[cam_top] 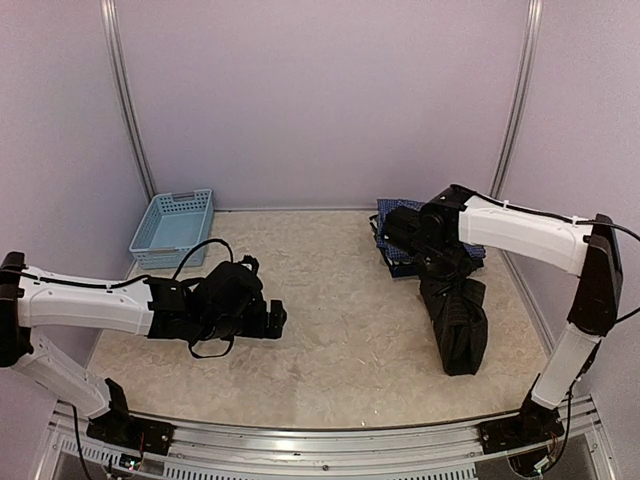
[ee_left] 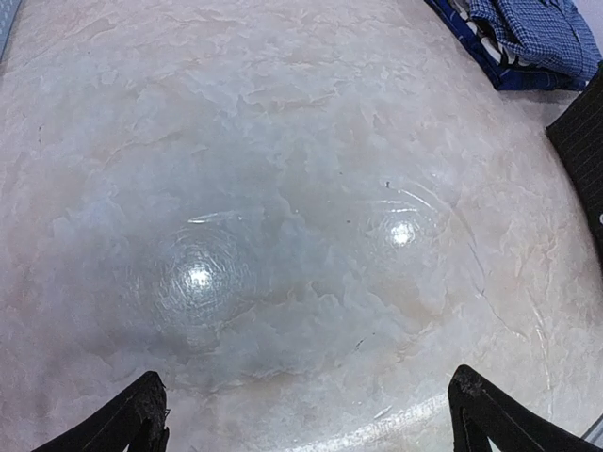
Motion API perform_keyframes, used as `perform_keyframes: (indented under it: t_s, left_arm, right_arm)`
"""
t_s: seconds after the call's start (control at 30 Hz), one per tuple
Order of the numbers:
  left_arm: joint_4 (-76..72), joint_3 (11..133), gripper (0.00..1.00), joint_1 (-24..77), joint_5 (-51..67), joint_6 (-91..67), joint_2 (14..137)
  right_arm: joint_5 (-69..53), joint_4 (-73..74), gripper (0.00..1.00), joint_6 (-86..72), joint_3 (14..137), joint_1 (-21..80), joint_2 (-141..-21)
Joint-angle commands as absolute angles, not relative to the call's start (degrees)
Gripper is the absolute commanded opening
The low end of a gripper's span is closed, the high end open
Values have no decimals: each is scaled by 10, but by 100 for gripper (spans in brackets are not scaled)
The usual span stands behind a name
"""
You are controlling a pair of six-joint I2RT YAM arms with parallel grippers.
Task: Fold and stack the long sleeve shirts
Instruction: Turn over the square-folded shirt at the center of the board.
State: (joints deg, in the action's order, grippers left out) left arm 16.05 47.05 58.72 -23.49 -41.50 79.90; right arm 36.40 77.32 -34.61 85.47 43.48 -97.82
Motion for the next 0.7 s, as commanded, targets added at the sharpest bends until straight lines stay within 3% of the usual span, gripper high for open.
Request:
perform_keyframes:
  t_s: [0.0,0.13,0.2,0.47,0.67]
  left_arm:
    - [175,478,99,579,-253,-410,801]
    - [180,476,99,574,-258,-411,795]
    - [188,474,99,573,-265,-413,789]
    - [205,447,99,567,-298,-442,747]
    - [192,432,99,557,-291,-441,722]
  right_arm:
    - [378,789,0,-409,876,504,-1041]
    - [363,788,1,-426,922,555,-1113]
    - [356,788,7,-426,954,578,-1147]
    - [325,788,34,-435,1063,637,-1260]
    - [313,765,63,-440,1070,665,-1262]
